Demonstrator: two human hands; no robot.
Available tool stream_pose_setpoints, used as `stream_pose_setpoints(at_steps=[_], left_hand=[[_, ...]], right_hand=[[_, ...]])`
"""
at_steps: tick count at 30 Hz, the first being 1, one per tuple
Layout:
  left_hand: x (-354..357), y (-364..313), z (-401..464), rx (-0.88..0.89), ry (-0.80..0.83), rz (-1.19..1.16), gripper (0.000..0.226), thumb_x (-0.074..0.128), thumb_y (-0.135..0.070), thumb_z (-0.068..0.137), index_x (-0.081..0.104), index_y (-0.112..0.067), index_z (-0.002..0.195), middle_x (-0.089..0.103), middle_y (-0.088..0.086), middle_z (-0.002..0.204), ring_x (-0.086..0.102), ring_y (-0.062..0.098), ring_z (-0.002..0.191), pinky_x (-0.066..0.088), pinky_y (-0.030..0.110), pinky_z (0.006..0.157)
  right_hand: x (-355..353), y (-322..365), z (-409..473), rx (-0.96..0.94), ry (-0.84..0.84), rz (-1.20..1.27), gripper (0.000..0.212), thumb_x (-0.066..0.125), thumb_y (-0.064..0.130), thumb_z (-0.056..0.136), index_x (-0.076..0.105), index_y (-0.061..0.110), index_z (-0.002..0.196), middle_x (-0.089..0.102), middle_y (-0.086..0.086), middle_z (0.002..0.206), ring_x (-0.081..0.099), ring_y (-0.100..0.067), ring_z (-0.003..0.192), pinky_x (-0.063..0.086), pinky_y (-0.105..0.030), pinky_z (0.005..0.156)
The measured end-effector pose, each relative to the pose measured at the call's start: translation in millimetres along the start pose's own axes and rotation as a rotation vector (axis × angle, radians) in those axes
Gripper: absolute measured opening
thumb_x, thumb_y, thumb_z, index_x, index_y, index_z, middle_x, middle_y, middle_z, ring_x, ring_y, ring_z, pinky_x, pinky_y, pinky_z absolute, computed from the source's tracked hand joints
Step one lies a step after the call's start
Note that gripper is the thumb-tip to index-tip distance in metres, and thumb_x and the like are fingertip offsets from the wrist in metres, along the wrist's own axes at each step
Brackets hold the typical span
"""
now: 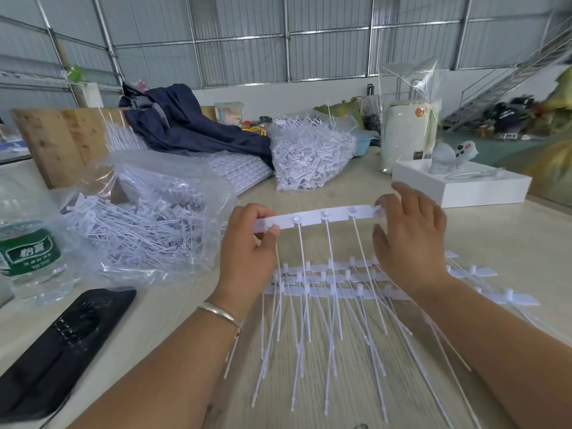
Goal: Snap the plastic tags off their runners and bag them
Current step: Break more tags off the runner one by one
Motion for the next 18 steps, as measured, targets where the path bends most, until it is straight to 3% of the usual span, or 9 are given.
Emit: stream_pose_setpoints(at_steps=[3,6,8,11,14,18], left_hand=[[2,10,1,-0.169,0.062,-0.114,0.021,0.065,-0.006,0.089,0.062,-0.027,0.085,0.062,-0.001,0.096,0.054,0.0,0.076,0.041,0.015,0.071],[7,16,-1,-0.257,0.136,-0.166,0.011,0.066,-0.008,0.089,0.068,-0.019,0.088,0.066,-0.005,0.086,0.054,0.001,0.067,0.042,0.018,0.065],[8,17,0,-0.285,0.11,-0.164,0.012,0.068,-0.011,0.087,0.067,-0.023,0.086,0.064,-0.01,0.08,0.053,-0.001,0.063,0.042,0.014,0.061],[9,25,0,-0.407,0.069,-0.195,0.01,0.074,-0.016,0.084,0.066,-0.022,0.084,0.059,-0.007,0.067,0.051,0.01,0.058,0.042,0.024,0.055],[7,31,-3,-0.538,0.125,-0.285,0.009,0.075,-0.015,0.083,0.068,-0.012,0.087,0.053,-0.001,0.051,0.044,0.014,0.044,0.032,0.019,0.042],[8,25,-4,-0.708,0.172,-0.634,0.004,0.067,-0.012,0.086,0.067,-0.008,0.086,0.058,0.003,0.062,0.04,0.01,0.039,0.022,0.015,0.034]], right_hand=[[-22,7,5,-0.067,-0.101,0.023,0.027,0.058,0.0,0.079,0.058,0.005,0.105,0.054,-0.013,0.132,0.049,-0.034,0.123,0.025,-0.055,0.111],[-48,18,8,-0.178,-0.303,0.007,0.028,0.055,-0.002,0.069,0.061,0.004,0.096,0.062,-0.013,0.1,0.056,-0.036,0.095,0.039,-0.051,0.093],[-61,26,6,-0.23,-0.42,-0.053,0.026,0.057,0.0,0.067,0.064,0.006,0.091,0.06,-0.012,0.09,0.053,-0.035,0.087,0.036,-0.046,0.087],[-65,32,5,-0.291,-0.467,-0.142,0.019,0.064,0.003,0.065,0.068,0.011,0.081,0.057,-0.012,0.087,0.052,-0.033,0.085,0.029,-0.044,0.091],[-56,26,10,-0.254,-0.308,-0.187,0.018,0.069,0.005,0.063,0.073,0.014,0.078,0.051,-0.009,0.083,0.05,-0.033,0.085,0.023,-0.042,0.091],[-28,2,16,-0.059,0.151,-0.288,0.021,0.065,0.016,0.072,0.075,0.026,0.088,0.049,0.0,0.082,0.045,-0.026,0.085,0.02,-0.037,0.083]])
Point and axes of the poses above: each hand's wrist, its own z-axis towards the middle knuckle, its own x-axis out of the palm, y = z × x, the point moved 4 cm from there along z, towards the middle knuckle
